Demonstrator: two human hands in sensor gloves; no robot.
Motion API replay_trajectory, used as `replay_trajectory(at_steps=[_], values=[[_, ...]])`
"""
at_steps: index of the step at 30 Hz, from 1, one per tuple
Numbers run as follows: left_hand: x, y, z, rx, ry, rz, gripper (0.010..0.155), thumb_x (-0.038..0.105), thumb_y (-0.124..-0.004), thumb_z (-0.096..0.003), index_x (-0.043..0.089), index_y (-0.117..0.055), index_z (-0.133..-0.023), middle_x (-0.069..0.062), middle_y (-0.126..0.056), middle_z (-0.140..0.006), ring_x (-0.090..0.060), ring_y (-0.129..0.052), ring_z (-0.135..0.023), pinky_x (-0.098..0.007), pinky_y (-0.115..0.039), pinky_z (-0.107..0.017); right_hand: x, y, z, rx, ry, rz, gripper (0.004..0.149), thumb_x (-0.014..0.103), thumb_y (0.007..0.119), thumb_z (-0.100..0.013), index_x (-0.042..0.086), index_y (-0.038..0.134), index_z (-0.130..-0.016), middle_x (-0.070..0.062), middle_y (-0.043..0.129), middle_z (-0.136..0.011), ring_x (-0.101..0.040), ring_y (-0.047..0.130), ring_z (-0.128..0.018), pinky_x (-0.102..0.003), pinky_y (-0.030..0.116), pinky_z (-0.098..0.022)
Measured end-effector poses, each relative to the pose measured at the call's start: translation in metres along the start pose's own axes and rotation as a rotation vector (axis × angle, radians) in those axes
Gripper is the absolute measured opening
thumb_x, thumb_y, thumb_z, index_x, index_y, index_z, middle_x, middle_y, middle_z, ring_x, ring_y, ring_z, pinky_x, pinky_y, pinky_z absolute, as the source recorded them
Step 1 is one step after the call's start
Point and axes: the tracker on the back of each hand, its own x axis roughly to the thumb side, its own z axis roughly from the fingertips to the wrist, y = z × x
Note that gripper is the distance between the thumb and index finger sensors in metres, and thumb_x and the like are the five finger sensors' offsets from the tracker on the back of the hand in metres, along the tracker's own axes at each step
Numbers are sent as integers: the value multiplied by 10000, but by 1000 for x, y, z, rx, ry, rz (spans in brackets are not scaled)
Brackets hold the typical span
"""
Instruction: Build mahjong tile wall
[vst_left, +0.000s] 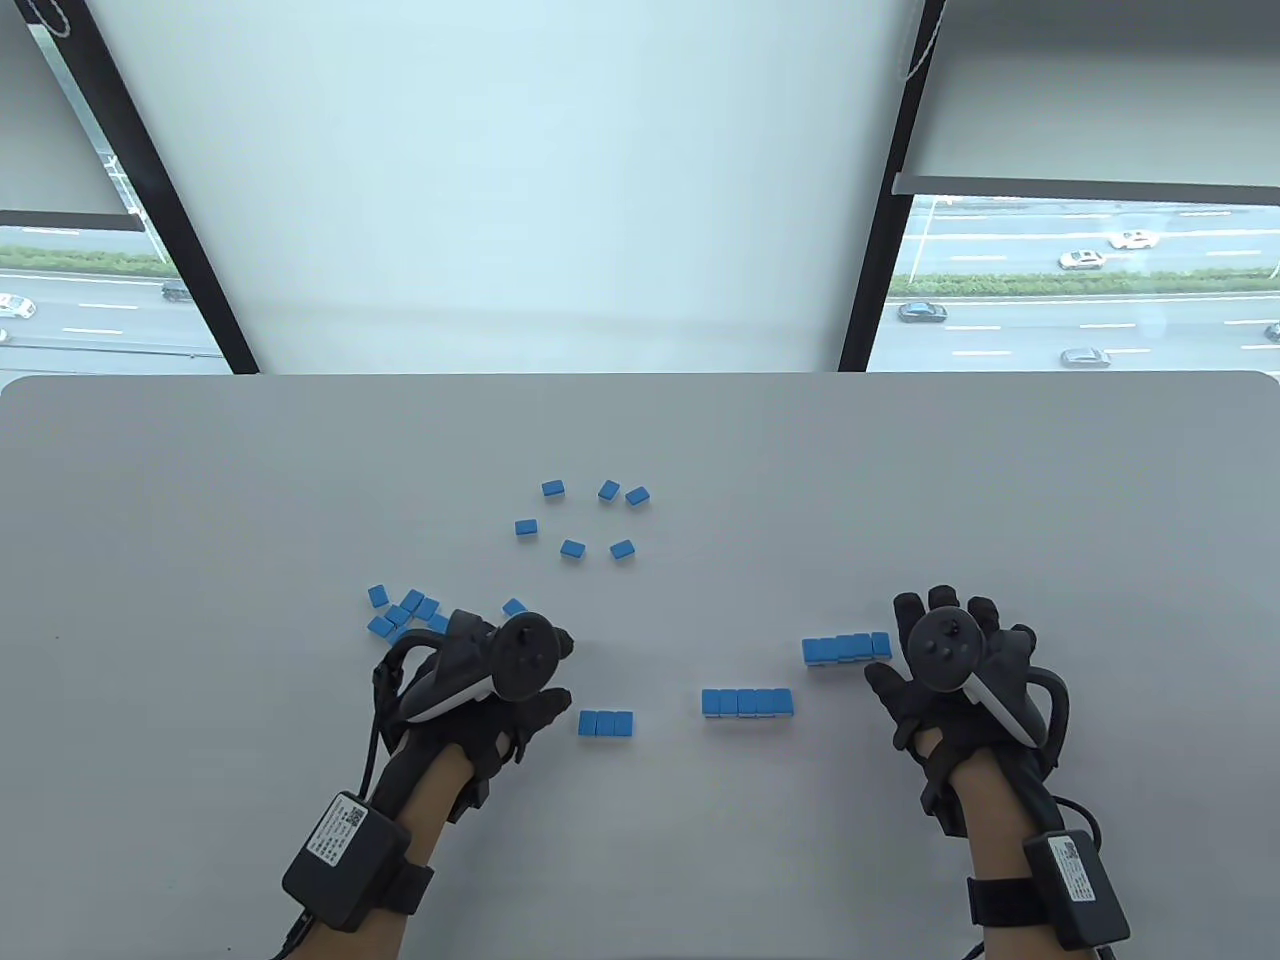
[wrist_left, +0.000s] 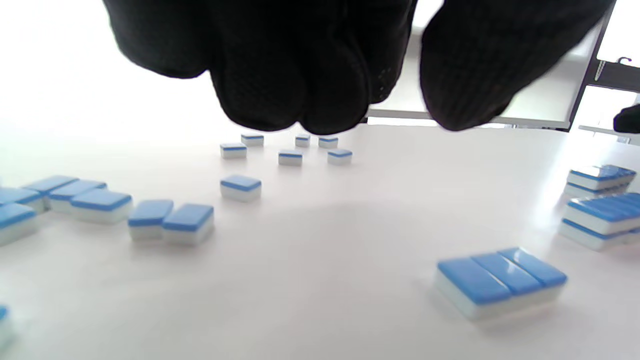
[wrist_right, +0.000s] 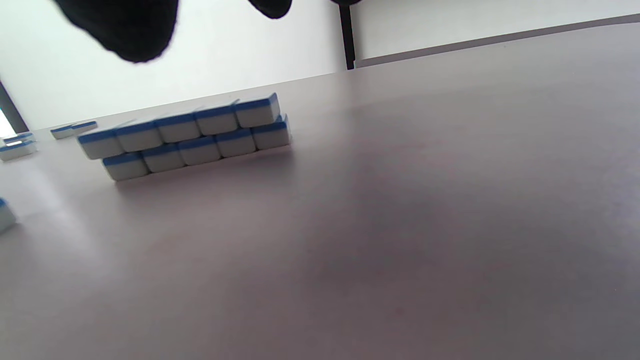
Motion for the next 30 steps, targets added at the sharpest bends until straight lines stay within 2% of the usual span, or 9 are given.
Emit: replay_trajectory(at_steps=[3,7,10,14,18,25,30], values=[[-19,14,5,69,54,15,642,541,-855,-392,292,-721,-968,53,-885,-852,-217,-915,-716,-541,-727,-630,0,0,0,-1,-3,0,792,614,692,-403,335,337,-1054,-12,212,-1136,-421,161,-1005,-654,112,-643],[-39,13,4,87,113,-4,620,523,-866,-395,310,-735,-963,62,-886,-854,-217,-907,-725,-542,-725,-633,1,1,-1,2,-5,2,792,613,692,-404,334,337,-1055,-12,211,-1137,-420,161,-1005,-654,112,-643],[-48,2,-4,65,161,-58,603,520,-877,-393,338,-759,-956,79,-886,-853,-214,-898,-728,-540,-716,-639,1,1,0,6,-5,7,791,613,692,-405,335,337,-1055,-11,211,-1137,-421,161,-1005,-654,112,-643],[-52,-19,-17,-27,165,-102,618,509,-904,-383,430,-725,-970,87,-841,-865,-209,-852,-744,-543,-686,-654,1,1,0,8,-3,10,790,613,692,-404,336,339,-1054,-11,212,-1137,-422,162,-1005,-654,112,-643],[-55,-36,-30,-94,177,-148,613,489,-919,-383,450,-733,-966,86,-819,-864,-216,-827,-751,-554,-662,-663,1,1,0,9,1,10,789,612,692,-405,336,338,-1054,-13,213,-1136,-422,163,-1004,-654,113,-644],[-54,-51,-39,-142,191,-203,573,474,-914,-393,469,-764,-946,84,-796,-872,-219,-807,-757,-563,-640,-674,1,2,0,12,5,9,789,612,693,-405,336,339,-1054,-12,214,-1137,-422,163,-1005,-654,112,-643],[-53,-51,-39,-131,198,-204,551,482,-906,-392,408,-794,-926,87,-800,-854,-215,-810,-744,-564,-641,-670,1,1,0,14,4,9,790,611,693,-405,335,338,-1054,-12,212,-1137,-421,162,-1005,-654,111,-643]])
